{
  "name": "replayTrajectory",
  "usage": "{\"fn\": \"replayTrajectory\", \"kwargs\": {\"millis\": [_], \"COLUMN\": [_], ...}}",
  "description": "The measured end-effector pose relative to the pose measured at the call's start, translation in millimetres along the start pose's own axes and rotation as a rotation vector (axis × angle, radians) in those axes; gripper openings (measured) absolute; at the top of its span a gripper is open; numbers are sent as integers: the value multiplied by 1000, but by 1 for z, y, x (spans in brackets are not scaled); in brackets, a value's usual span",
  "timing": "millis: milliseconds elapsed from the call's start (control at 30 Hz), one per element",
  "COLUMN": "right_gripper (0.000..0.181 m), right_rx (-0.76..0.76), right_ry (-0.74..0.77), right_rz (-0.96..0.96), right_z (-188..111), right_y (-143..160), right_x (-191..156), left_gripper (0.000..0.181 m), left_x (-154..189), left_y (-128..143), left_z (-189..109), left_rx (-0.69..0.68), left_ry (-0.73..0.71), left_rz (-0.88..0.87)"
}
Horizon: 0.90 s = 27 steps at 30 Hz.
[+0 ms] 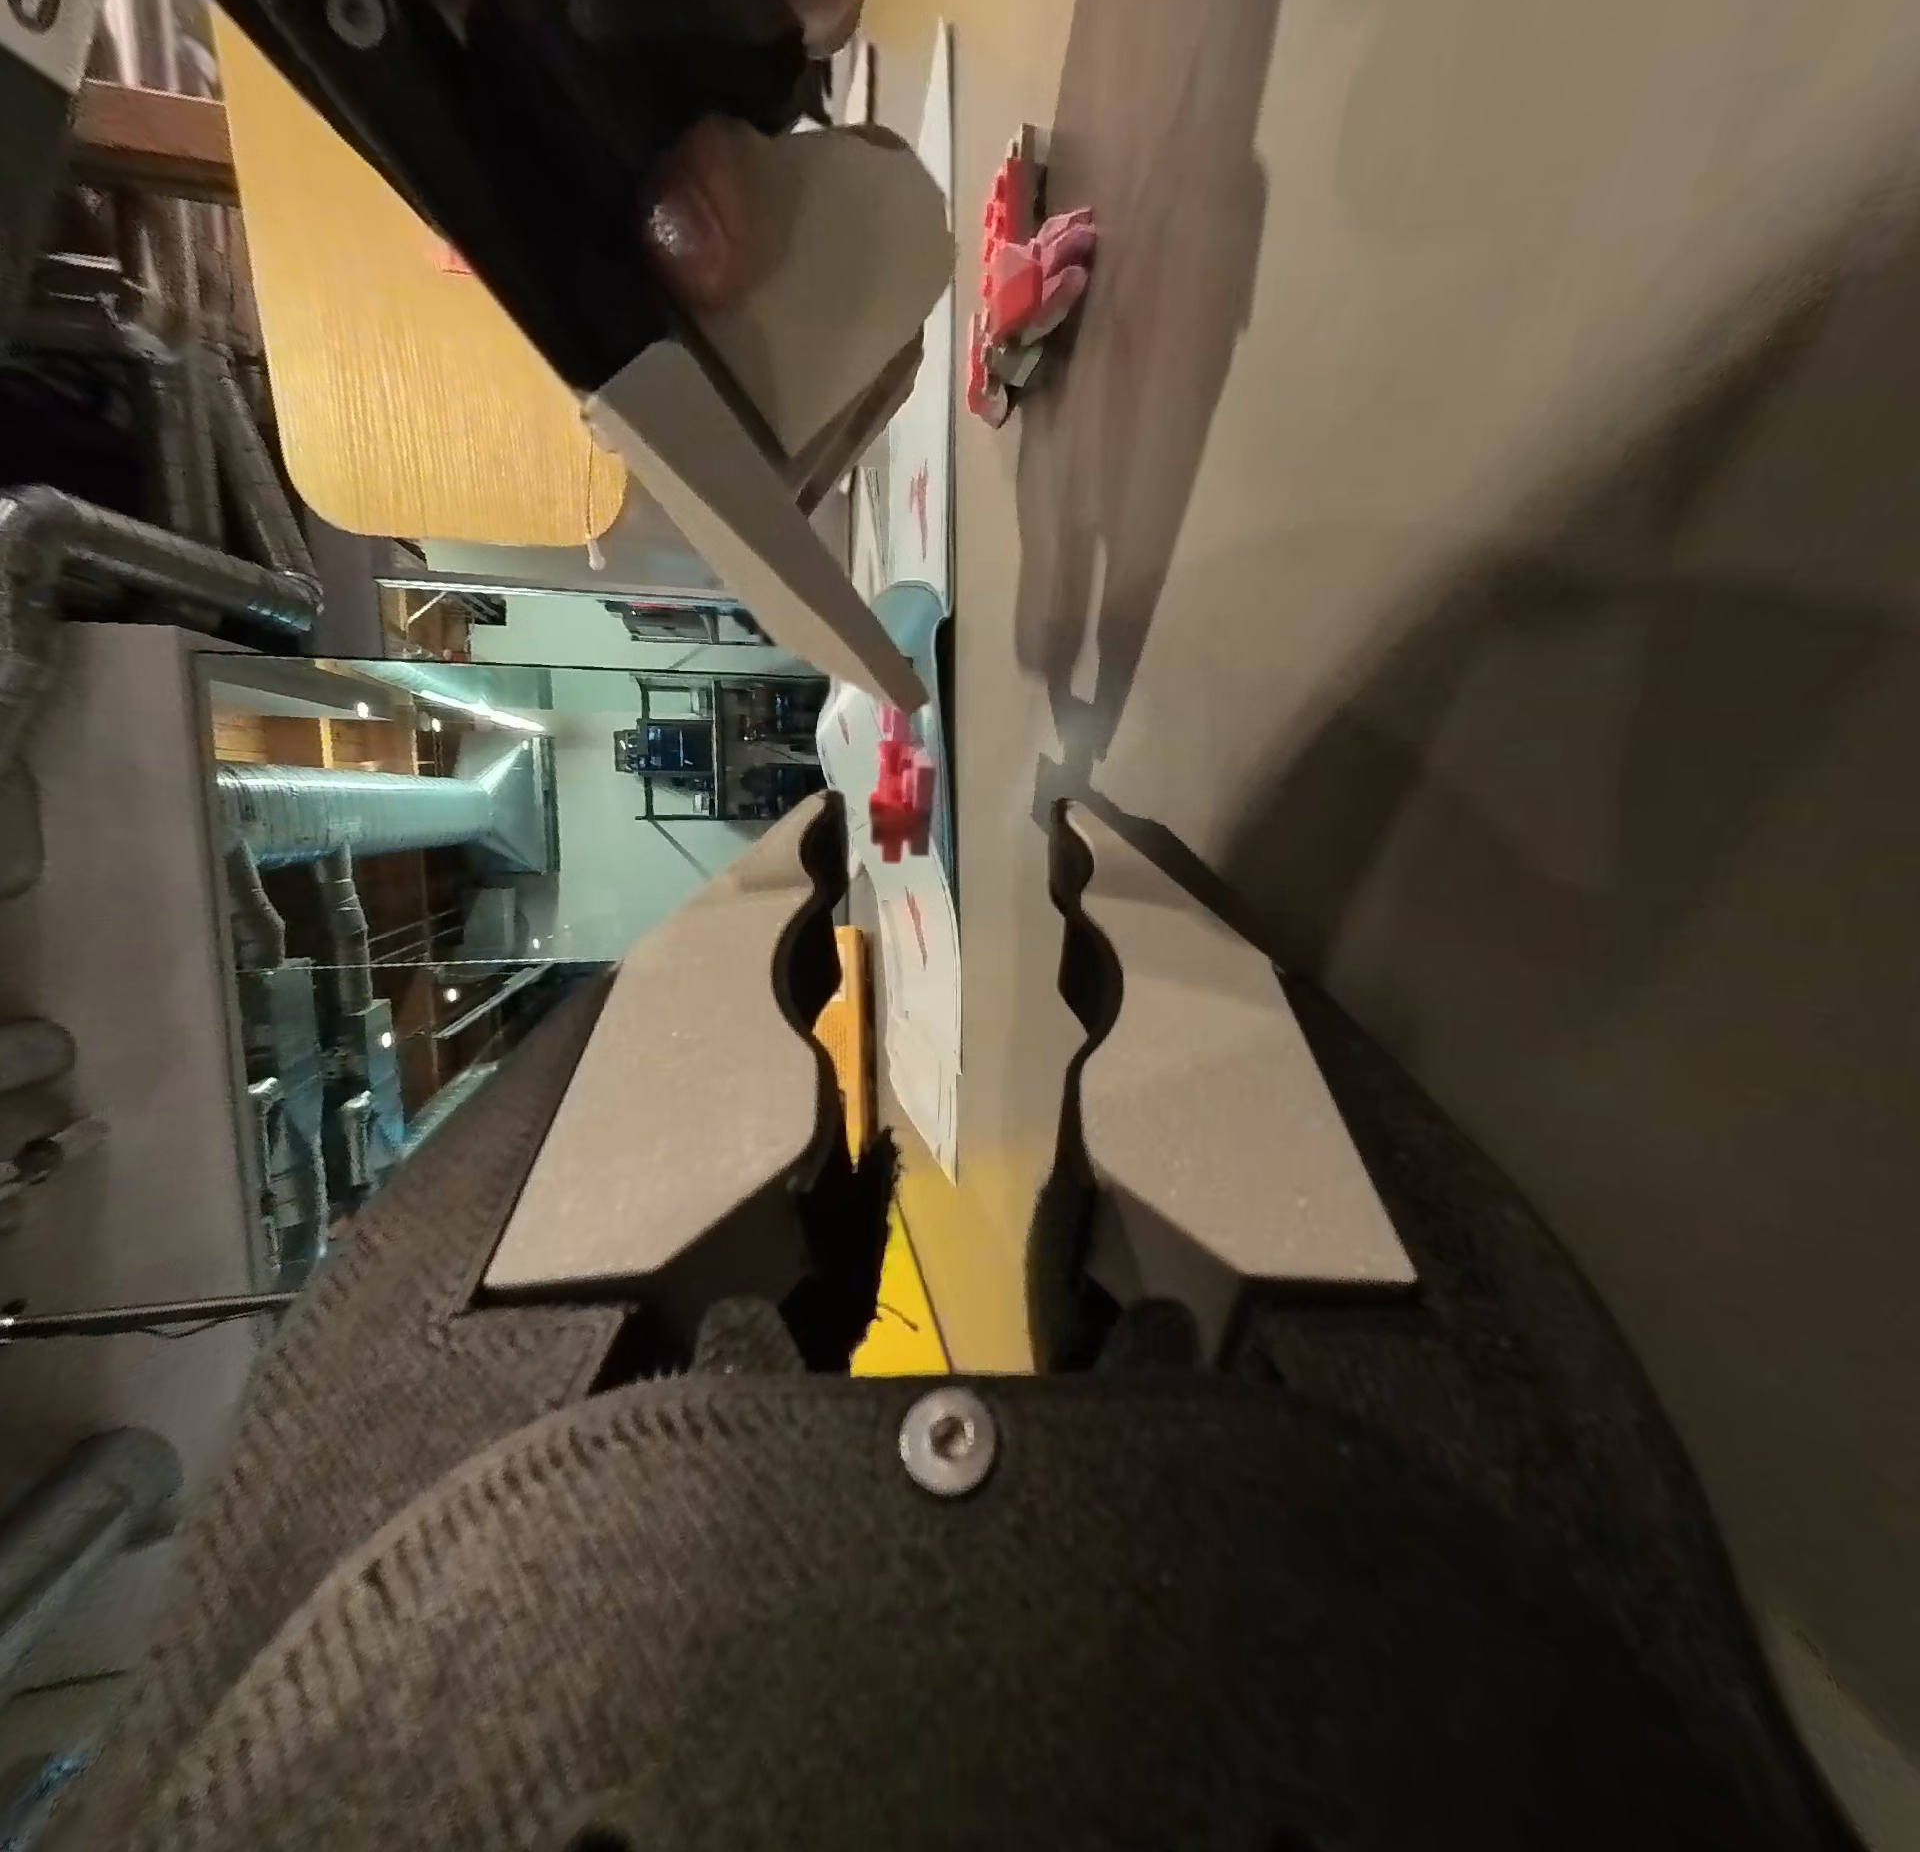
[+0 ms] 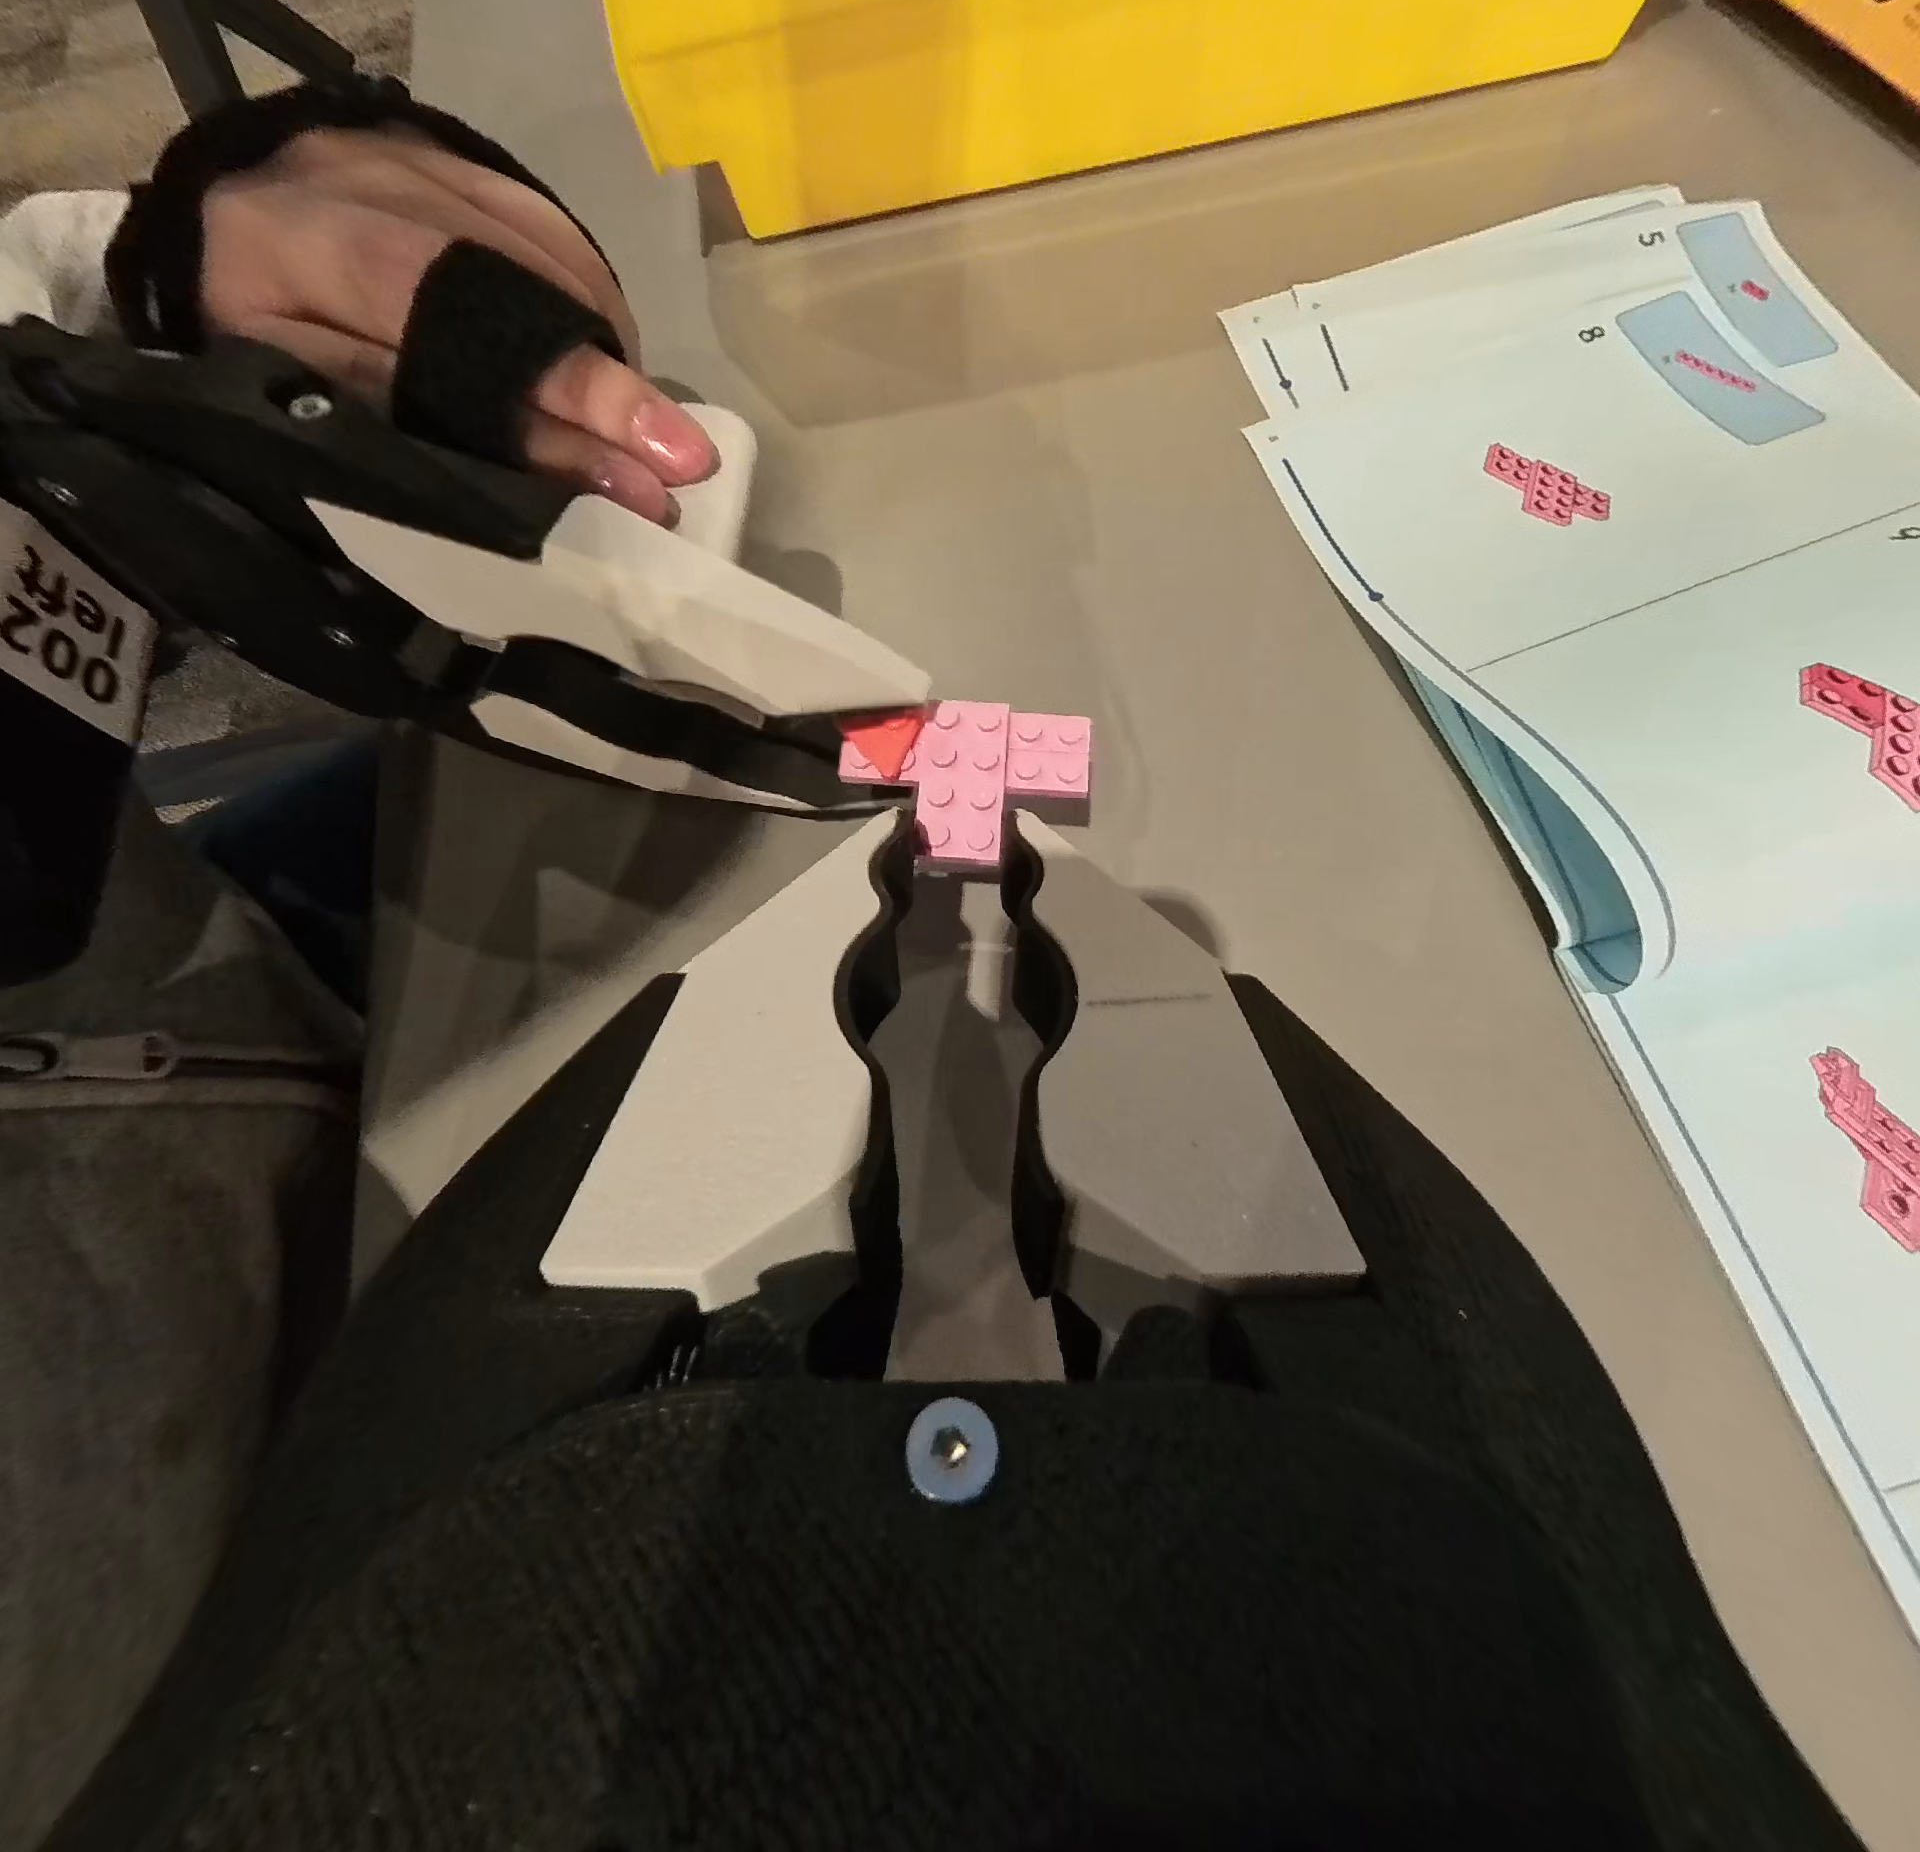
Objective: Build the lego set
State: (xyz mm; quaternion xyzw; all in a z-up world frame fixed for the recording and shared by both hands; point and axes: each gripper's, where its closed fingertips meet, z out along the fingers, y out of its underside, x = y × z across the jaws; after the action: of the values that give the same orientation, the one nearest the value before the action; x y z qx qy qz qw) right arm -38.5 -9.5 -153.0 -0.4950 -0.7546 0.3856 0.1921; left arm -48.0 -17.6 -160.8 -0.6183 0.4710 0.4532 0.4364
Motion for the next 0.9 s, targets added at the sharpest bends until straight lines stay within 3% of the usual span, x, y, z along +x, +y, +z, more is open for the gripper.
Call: {"fn": "replayTrajectory", "kwargs": {"millis": [333, 767, 900], "right_gripper": [14, 14, 21], "right_rx": [21, 67, 101], "right_ry": [7, -9, 18], "right_rz": [19, 107, -27], "right_z": [-1, -3, -3], "right_y": [-3, -5, -7], "right_x": [-1, 2, 3], "left_gripper": [12, 10, 8], "left_x": [-2, -7, -9], "left_y": [4, 5, 6], "left_z": [3, 6, 6], "left_rx": [-52, -92, -87], "left_ry": [-42, -82, -75], "left_rz": [62, 109, 61]}}
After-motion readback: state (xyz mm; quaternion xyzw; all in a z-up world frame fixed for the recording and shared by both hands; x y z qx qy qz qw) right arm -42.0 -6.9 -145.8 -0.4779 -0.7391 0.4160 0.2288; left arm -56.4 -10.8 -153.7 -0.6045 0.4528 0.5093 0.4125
